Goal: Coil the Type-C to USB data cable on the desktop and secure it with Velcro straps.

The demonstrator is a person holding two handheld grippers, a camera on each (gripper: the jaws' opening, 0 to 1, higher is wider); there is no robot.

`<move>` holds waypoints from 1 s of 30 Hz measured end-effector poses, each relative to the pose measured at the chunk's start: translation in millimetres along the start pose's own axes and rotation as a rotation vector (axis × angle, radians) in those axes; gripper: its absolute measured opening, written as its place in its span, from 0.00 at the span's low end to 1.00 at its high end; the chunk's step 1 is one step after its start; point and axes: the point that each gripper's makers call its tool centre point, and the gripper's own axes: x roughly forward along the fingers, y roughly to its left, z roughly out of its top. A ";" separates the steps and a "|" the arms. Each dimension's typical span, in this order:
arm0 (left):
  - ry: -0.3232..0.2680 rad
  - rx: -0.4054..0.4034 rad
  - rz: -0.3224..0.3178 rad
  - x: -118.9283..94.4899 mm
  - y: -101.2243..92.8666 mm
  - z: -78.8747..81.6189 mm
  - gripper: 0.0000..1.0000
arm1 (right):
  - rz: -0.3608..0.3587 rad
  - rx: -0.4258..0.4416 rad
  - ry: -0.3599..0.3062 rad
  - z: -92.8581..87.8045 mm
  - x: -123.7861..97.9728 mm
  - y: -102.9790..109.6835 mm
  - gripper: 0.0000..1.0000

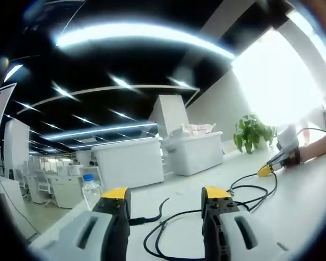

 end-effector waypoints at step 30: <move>-0.029 -0.011 -0.148 1.6 -40.8 2.4 0.52 | -0.001 -0.257 -0.347 112.7 -57.7 60.9 0.01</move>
